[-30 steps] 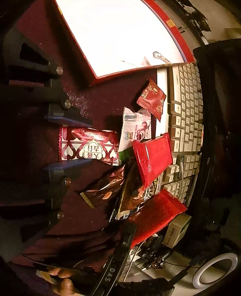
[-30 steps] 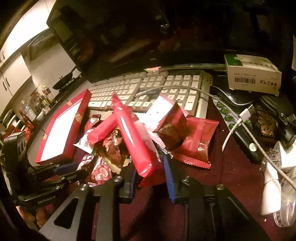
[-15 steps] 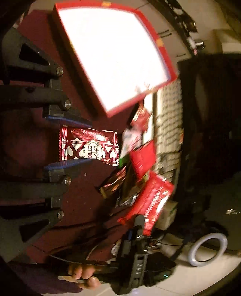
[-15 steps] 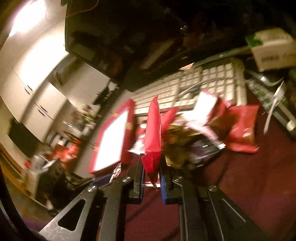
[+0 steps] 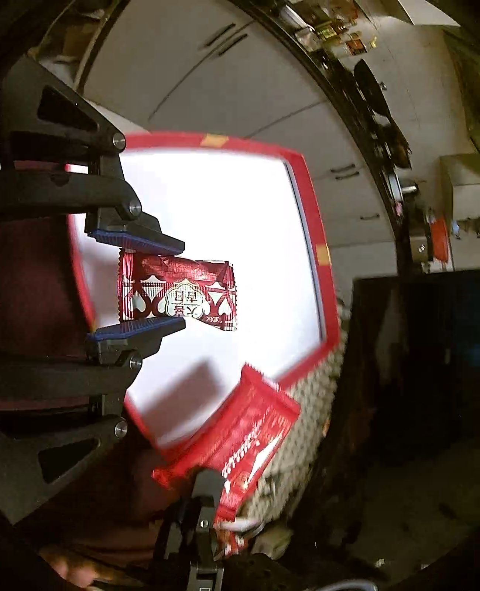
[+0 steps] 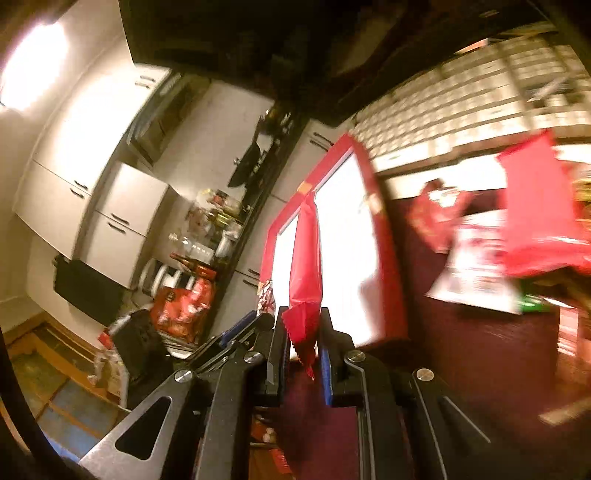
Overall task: Organize snacks
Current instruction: 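Carry both snacks over the red tray and open both tools, then grasp the long red bar with left while right grasps a red packet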
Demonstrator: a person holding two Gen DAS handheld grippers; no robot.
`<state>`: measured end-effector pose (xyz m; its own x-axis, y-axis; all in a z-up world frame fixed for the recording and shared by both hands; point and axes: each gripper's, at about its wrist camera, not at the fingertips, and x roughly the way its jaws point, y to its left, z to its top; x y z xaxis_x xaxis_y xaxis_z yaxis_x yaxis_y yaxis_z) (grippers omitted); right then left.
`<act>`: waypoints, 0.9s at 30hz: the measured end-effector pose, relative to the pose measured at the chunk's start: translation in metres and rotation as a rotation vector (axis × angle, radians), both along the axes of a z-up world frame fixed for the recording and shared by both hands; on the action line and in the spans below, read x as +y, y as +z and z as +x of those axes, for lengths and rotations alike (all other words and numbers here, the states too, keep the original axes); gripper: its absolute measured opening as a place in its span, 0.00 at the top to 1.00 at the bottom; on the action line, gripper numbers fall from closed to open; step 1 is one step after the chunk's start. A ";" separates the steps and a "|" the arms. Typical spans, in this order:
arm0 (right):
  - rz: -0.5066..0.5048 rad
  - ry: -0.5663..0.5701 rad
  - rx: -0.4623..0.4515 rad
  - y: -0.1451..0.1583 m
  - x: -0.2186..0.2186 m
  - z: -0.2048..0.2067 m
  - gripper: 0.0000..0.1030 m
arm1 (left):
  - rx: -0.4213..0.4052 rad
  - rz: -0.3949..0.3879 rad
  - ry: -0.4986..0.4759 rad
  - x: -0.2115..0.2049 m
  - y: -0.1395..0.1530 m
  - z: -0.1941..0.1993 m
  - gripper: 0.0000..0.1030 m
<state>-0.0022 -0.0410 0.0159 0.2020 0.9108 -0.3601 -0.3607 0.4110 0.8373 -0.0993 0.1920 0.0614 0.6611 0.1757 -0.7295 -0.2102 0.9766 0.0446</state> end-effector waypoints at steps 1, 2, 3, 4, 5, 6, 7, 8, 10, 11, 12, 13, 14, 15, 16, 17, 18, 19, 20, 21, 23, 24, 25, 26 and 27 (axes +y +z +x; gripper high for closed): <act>-0.017 -0.002 0.003 -0.001 0.015 0.002 0.86 | 0.015 0.006 0.016 0.006 -0.003 0.001 0.68; -0.035 -0.004 0.016 -0.005 0.031 0.006 0.83 | 0.033 0.006 0.038 0.012 -0.008 0.003 0.68; -0.052 -0.011 0.021 -0.007 0.041 0.008 0.82 | 0.038 0.000 0.046 0.016 -0.010 0.003 0.68; -0.090 -0.033 0.021 -0.010 0.051 0.010 0.78 | 0.038 -0.008 0.051 0.021 -0.011 0.000 0.68; -0.140 -0.061 0.022 -0.014 0.060 0.012 0.71 | 0.037 -0.009 0.060 0.024 -0.013 -0.003 0.68; -0.166 -0.076 0.025 -0.018 0.061 0.014 0.69 | 0.035 -0.007 0.063 0.025 -0.013 -0.005 0.68; -0.197 -0.093 0.022 -0.021 0.064 0.015 0.69 | 0.030 -0.006 0.064 0.026 -0.013 -0.008 0.68; -0.212 -0.100 0.003 -0.020 0.064 0.014 0.64 | 0.021 -0.010 0.064 0.028 -0.012 -0.012 0.68; -0.237 -0.092 0.003 -0.019 0.064 0.011 0.63 | 0.012 -0.024 0.063 0.029 -0.011 -0.016 0.64; -0.248 -0.077 0.014 -0.020 0.066 0.010 0.63 | 0.003 -0.036 0.063 0.029 -0.010 -0.019 0.59; -0.260 -0.064 0.023 -0.020 0.064 0.008 0.62 | -0.007 -0.044 0.060 0.029 -0.009 -0.022 0.58; -0.290 -0.050 0.022 -0.019 0.065 0.005 0.58 | -0.013 -0.047 0.057 0.029 -0.008 -0.024 0.58; -0.321 -0.028 0.035 -0.020 0.067 0.004 0.57 | -0.020 -0.047 0.051 0.027 -0.006 -0.028 0.58; -0.359 -0.016 0.025 -0.018 0.072 -0.001 0.57 | -0.024 -0.047 0.046 0.025 -0.004 -0.031 0.58; -0.399 -0.003 0.029 -0.018 0.077 -0.007 0.56 | -0.027 -0.048 0.042 0.025 -0.003 -0.032 0.58; -0.423 0.006 0.039 -0.018 0.082 -0.011 0.52 | -0.033 -0.047 0.037 0.024 0.000 -0.037 0.58; -0.433 0.021 0.057 -0.018 0.086 -0.016 0.50 | -0.039 -0.046 0.035 0.023 0.002 -0.042 0.58; -0.430 0.047 0.082 -0.018 0.088 -0.022 0.48 | -0.043 -0.047 0.034 0.024 0.003 -0.043 0.58; -0.423 0.067 0.099 -0.019 0.089 -0.028 0.48 | -0.051 -0.051 0.034 0.024 0.006 -0.047 0.58; -0.407 0.100 0.121 -0.022 0.090 -0.036 0.48 | -0.057 -0.053 0.035 0.025 0.008 -0.051 0.58; -0.375 0.128 0.136 -0.022 0.086 -0.047 0.47 | -0.070 -0.050 0.032 0.023 0.012 -0.056 0.58; -0.356 0.138 0.122 -0.019 0.080 -0.054 0.46 | -0.076 -0.050 0.026 0.021 0.015 -0.057 0.58; -0.342 0.143 0.102 -0.015 0.073 -0.059 0.46 | -0.082 -0.051 0.018 0.019 0.017 -0.058 0.58; -0.314 0.134 0.066 -0.007 0.058 -0.064 0.46 | -0.086 -0.049 0.008 0.014 0.019 -0.059 0.58; -0.297 0.112 0.044 0.001 0.046 -0.064 0.46 | -0.089 -0.047 -0.001 0.010 0.020 -0.059 0.55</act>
<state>-0.0659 0.0050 0.0173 0.0852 0.7803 -0.6196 -0.3837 0.5996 0.7023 -0.1582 0.2019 0.0811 0.7236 0.1425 -0.6754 -0.2108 0.9773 -0.0196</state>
